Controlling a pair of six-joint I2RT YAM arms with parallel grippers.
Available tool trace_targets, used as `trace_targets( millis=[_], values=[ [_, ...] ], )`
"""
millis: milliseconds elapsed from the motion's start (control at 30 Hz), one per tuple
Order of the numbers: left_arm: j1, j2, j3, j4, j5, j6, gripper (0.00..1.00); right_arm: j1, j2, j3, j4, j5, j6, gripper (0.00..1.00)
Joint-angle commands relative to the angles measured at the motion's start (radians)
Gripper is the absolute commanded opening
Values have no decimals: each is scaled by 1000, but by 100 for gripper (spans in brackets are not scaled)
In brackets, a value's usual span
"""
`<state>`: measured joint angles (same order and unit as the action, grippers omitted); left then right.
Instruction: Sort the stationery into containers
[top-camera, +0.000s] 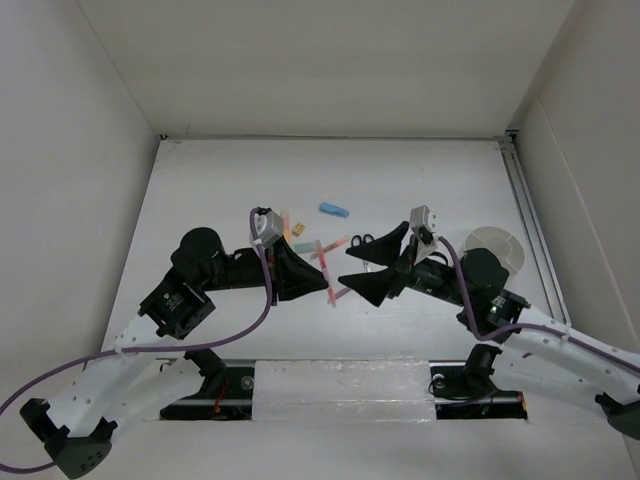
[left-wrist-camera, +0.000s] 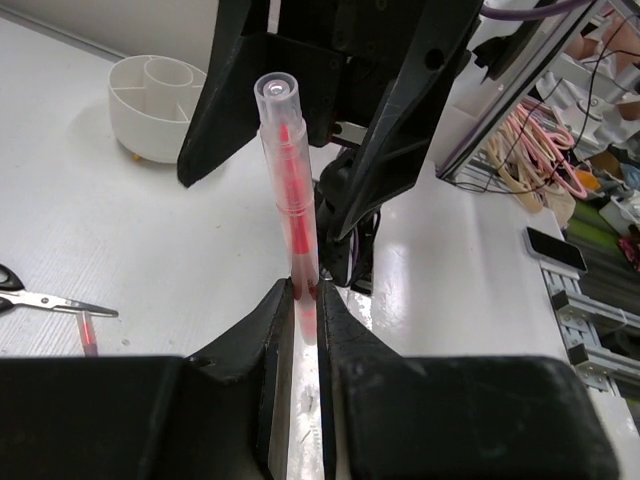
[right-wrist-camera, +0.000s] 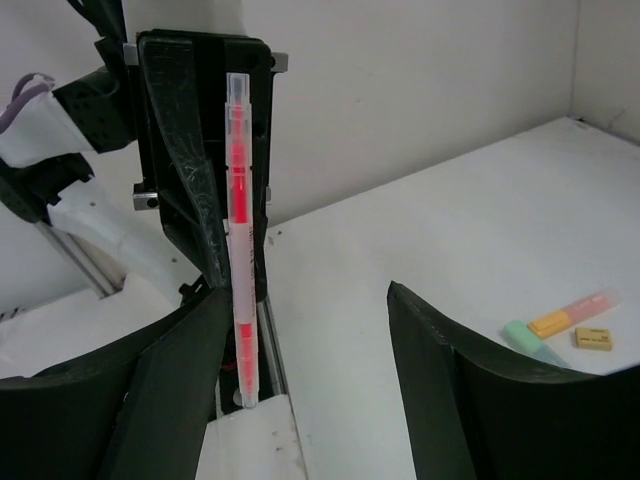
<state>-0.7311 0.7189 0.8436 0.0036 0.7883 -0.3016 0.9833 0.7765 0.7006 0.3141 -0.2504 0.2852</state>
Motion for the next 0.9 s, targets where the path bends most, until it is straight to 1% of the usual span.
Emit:
trace_targets(
  millis=[0,367,733,867],
  values=[
    [2,2,12,41,72,16,0,-3,39,57,32,-93,-4,71],
    [2,20,12,50,104,25,0,-3,98,86,105,-162,26,71],
    [2,20,12,41,114,35,0,-3,150,125,144,-190,46,71],
    [2,20,12,41,123,35,0,-3,181,125,175,-211,57,68]
  ],
)
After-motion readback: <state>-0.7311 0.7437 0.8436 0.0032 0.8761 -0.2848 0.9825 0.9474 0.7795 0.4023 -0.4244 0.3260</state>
